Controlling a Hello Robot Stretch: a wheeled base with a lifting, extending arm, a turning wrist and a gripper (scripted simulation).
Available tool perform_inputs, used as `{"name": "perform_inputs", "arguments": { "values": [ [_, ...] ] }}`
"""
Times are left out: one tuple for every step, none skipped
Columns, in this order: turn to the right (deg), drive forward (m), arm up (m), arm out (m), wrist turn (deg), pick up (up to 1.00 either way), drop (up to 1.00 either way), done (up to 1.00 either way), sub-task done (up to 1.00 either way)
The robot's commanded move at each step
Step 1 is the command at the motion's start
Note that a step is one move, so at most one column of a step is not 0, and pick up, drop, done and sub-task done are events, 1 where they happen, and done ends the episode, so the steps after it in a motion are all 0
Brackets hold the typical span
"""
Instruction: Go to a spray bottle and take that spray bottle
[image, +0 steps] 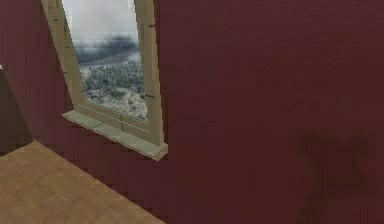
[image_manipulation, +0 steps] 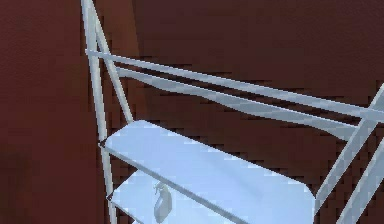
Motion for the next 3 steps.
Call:
{"name": "perform_inputs", "arguments": {
  "values": [
    [0.0,0.00,0.50,0.00,0.0,0.00,0.00,0.00,0.00],
    [0.0,0.00,0.14,0.00,0.0,0.00,0.00,0.00,0.00],
    [0.0,0.00,0.00,0.24,0.0,0.00,0.00,0.00,0.00]
  ]
}}
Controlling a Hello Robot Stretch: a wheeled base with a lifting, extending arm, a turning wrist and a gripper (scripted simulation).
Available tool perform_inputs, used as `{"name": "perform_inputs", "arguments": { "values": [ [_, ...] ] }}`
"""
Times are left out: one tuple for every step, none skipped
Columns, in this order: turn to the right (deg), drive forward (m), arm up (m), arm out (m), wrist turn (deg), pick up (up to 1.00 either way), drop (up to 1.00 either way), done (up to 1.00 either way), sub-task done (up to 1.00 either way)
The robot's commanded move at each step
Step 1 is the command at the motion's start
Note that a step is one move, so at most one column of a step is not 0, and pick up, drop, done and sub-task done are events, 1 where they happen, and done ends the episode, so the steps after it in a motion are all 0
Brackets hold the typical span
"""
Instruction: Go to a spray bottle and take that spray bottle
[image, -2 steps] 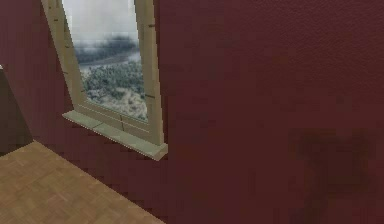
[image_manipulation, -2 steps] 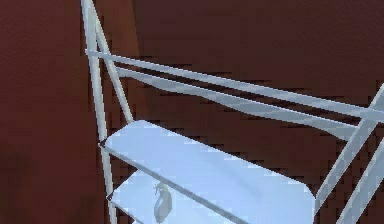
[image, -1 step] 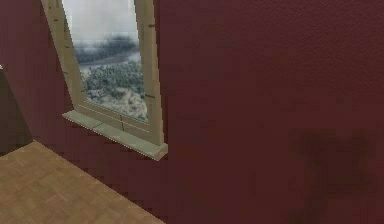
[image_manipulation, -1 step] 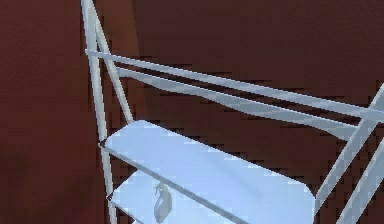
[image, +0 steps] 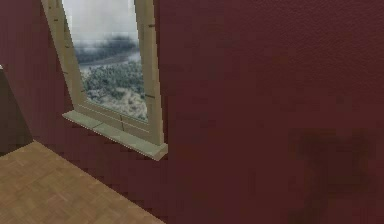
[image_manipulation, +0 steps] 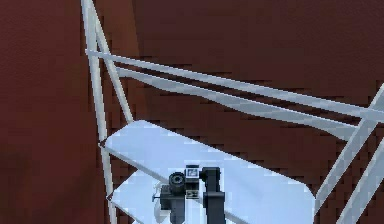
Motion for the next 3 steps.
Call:
{"name": "perform_inputs", "arguments": {
  "values": [
    [0.0,0.00,0.00,0.00,45.0,0.00,0.00,0.00,0.00],
    [0.0,0.00,0.00,0.00,45.0,0.00,0.00,0.00,0.00],
    [0.0,0.00,0.00,0.00,45.0,0.00,0.00,0.00,0.00]
  ]
}}
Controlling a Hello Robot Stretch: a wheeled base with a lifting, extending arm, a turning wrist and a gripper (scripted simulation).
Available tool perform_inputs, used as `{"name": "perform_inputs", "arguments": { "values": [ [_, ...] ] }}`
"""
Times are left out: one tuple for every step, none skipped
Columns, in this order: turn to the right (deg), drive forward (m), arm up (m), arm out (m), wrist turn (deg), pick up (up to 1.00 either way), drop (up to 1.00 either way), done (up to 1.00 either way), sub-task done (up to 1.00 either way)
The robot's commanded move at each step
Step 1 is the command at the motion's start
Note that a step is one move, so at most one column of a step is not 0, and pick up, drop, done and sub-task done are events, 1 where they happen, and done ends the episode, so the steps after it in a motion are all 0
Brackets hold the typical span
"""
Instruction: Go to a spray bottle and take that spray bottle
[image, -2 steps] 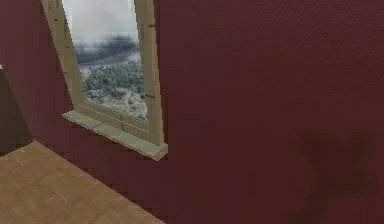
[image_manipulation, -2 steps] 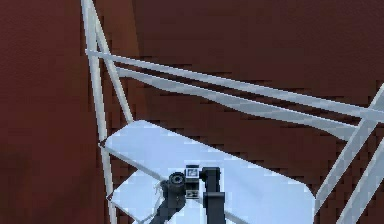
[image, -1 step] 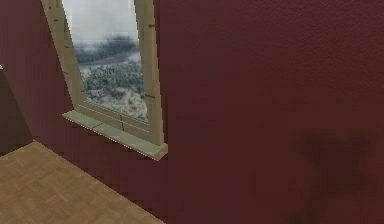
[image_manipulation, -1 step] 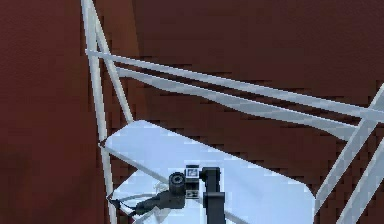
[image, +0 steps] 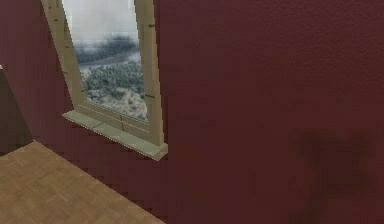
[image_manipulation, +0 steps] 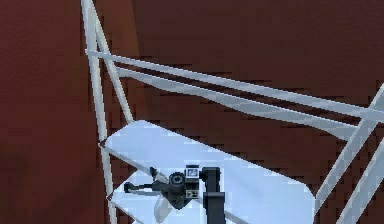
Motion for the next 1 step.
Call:
{"name": "perform_inputs", "arguments": {
  "values": [
    [0.0,0.00,0.00,0.00,9.0,0.00,0.00,0.00,0.00]
  ]
}}
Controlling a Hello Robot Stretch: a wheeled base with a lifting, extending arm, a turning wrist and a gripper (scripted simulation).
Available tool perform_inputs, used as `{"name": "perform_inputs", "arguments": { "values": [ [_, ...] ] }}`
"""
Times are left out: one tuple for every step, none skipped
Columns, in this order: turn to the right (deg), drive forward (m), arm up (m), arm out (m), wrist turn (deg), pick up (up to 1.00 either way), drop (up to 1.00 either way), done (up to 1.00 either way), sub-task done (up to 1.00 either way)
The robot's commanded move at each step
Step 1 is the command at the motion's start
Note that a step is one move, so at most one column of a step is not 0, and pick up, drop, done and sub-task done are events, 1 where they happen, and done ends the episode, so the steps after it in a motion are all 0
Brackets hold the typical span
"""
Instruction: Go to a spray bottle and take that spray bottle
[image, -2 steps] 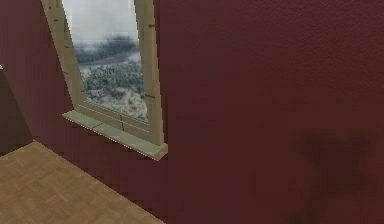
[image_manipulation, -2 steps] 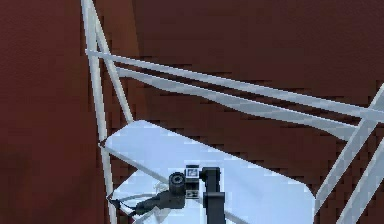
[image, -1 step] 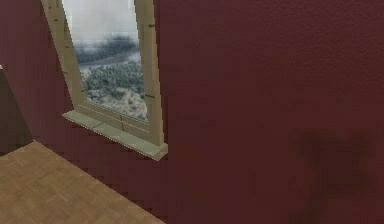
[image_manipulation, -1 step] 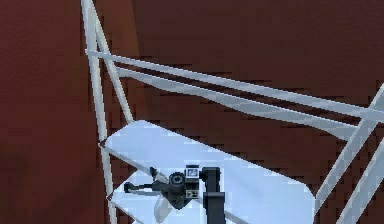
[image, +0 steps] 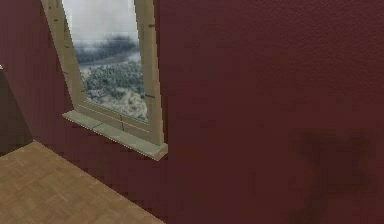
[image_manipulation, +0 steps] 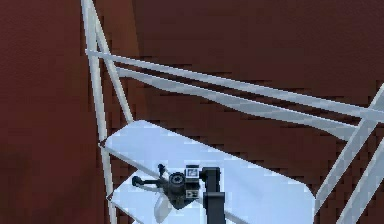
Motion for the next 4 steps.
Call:
{"name": "perform_inputs", "arguments": {
  "values": [
    [0.0,0.00,-0.30,0.00,0.0,0.00,0.00,0.00,0.00],
    [0.0,0.00,0.00,0.00,0.0,1.00,0.00,0.00,0.00],
    [0.0,0.00,0.10,0.00,0.0,0.00,0.00,0.00,0.00],
    [0.0,0.00,0.00,0.00,0.0,0.00,0.00,1.00,0.00]
  ]
}}
